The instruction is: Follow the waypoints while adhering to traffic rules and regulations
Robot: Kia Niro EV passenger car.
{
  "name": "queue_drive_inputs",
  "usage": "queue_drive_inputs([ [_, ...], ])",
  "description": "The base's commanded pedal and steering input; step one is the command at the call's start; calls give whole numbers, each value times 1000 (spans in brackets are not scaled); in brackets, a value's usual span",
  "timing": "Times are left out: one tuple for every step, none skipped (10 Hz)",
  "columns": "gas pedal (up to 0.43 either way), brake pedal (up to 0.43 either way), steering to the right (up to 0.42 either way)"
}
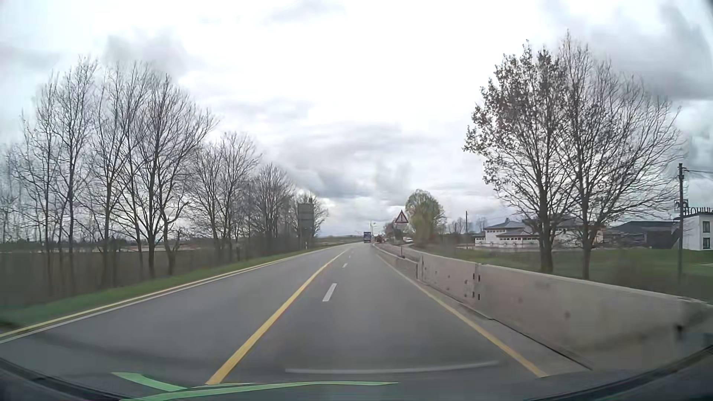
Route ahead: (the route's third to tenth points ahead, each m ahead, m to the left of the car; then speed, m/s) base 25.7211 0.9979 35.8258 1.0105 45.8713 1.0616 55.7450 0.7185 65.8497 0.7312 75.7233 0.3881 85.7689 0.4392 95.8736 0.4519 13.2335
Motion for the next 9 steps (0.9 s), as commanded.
queue_drive_inputs([
  [59,0,-1],
  [59,0,-1],
  [59,0,-1],
  [67,0,-1],
  [67,0,-1],
  [67,0,-1],
  [67,0,-1],
  [67,0,-1],
  [79,0,-1],
])
